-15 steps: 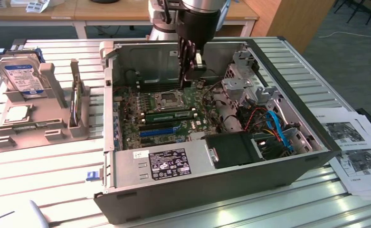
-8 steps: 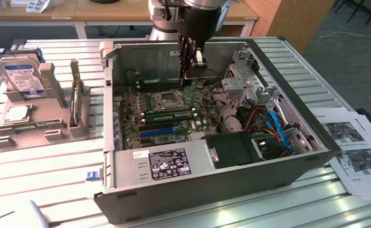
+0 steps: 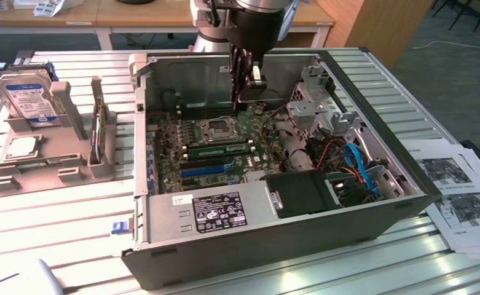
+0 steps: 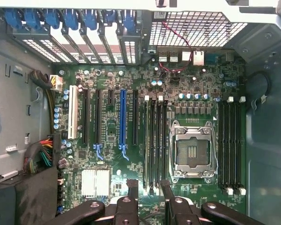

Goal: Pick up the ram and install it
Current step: 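Insert the ram into the slot, then press down the ram until it locks into place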

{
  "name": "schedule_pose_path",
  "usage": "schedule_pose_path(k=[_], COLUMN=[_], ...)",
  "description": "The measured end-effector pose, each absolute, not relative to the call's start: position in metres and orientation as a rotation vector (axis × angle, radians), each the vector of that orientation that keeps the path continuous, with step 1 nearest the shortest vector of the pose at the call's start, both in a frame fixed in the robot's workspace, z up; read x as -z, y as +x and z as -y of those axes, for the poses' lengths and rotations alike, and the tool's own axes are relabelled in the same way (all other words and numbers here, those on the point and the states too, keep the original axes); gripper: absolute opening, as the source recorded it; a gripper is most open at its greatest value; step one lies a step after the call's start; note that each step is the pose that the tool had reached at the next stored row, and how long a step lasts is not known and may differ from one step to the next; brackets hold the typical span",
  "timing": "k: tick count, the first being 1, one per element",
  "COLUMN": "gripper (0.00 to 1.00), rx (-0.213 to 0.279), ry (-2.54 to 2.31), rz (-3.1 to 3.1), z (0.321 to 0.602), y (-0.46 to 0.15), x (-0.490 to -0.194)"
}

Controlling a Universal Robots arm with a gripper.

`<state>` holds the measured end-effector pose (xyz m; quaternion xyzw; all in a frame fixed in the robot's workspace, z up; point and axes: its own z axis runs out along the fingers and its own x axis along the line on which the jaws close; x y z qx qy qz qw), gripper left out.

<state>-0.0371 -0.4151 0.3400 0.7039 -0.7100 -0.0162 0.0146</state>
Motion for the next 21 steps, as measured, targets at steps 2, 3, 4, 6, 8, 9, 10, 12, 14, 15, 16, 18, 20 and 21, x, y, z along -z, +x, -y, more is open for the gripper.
schedule_pose_path(k=[2, 3, 4, 6, 8, 9, 10, 12, 14, 15, 16, 18, 20, 21], gripper=[0.31, 0.31, 0.31, 0.31, 0.31, 0.31, 0.31, 0.31, 0.31, 0.31, 0.31, 0.31, 0.31, 0.31], rx=[0.05, 0.05, 0.048, 0.043, 0.036, 0.034, 0.033, 0.033, 0.033, 0.033, 0.033, 0.033, 0.033, 0.033], ry=[2.191, 2.191, 2.192, 2.198, 2.206, 2.209, 2.21, 2.21, 2.21, 2.21, 2.21, 2.21, 2.21, 2.21], rz=[2.21, 2.21, 2.211, 2.21, 2.208, 2.207, 2.206, 2.206, 2.206, 2.206, 2.206, 2.206, 2.206, 2.206], z=[0.4151, 0.4151, 0.4151, 0.4151, 0.4151, 0.4151, 0.4151, 0.4151, 0.4151, 0.4151, 0.4151, 0.4151, 0.4151, 0.4151], y=[-0.0372, -0.0373, -0.0375, -0.0374, -0.0374, -0.0374, -0.0373, -0.0374, -0.0374, -0.0374, -0.0374, -0.0374, -0.0374, -0.0374], x=[-0.34, -0.34, -0.34, -0.34, -0.34, -0.34, -0.34, -0.34, -0.34, -0.34, -0.34, -0.34, -0.34, -0.34])
